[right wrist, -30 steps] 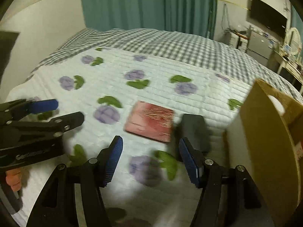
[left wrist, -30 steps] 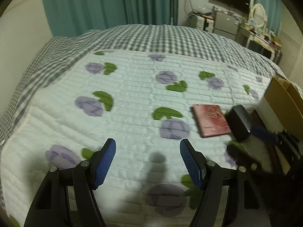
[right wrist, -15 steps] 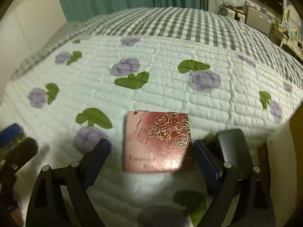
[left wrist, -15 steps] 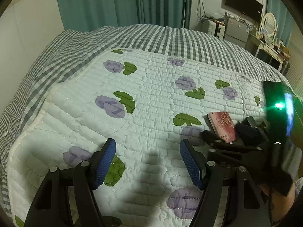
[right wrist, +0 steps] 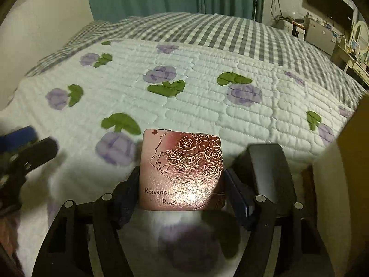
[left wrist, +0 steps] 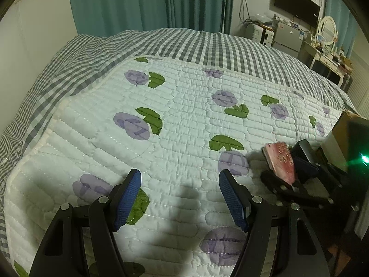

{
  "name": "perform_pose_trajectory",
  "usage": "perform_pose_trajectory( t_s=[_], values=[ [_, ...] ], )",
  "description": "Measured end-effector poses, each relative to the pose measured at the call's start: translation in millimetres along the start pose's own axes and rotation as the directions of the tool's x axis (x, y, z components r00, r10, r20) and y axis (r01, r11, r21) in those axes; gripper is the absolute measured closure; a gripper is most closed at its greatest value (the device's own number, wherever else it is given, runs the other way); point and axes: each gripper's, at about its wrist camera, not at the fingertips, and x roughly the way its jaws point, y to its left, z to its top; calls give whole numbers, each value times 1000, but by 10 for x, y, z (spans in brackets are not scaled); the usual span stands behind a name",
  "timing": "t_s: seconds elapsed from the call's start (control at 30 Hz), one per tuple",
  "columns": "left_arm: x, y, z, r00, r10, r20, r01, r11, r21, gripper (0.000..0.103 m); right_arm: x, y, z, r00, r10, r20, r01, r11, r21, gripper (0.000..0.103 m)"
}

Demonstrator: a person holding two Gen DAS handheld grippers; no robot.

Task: Organize rigid objects
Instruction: 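Carry the pink card into the box with the right gripper while the left grasps the black UGREEN charger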

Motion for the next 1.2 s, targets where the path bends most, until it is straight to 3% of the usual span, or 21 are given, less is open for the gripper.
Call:
perform_pose_trajectory(
  t_s=[0.33,0.47,0.6,0.77,0.87,1.03,1.17,1.2],
  values=[
    [-179,-212,-5,999,-41,30,41,999,14,30,-848,73,143,988,4,157,4,999,-46,34],
    [-276,-500,36,995,-98,36,97,995,29,30,-1334,-194,271,976,-47,211,57,998,-40,34],
    [-255,-861,74,986,-163,25,162,986,28,30,-1611,-653,223,967,-160,199,168,985,-25,34],
    [-69,-1333,61,976,-216,-22,216,975,40,30,-1677,-1238,13,947,-279,162,281,960,8,34],
    [23,-1570,37,969,-242,-41,245,967,74,30,-1630,-1527,-105,943,-308,129,305,951,41,34],
    [193,-1891,24,978,-197,-63,204,969,140,30,-1455,-1832,-240,935,-348,71,346,937,42,33],
    [339,-1896,36,985,-160,-69,167,979,118,30,-1428,-1978,-294,957,-281,75,273,957,101,32],
    [353,-1888,37,985,-162,-65,169,979,113,30,-1440,-1994,-309,960,-268,85,259,960,111,27]
  ],
)
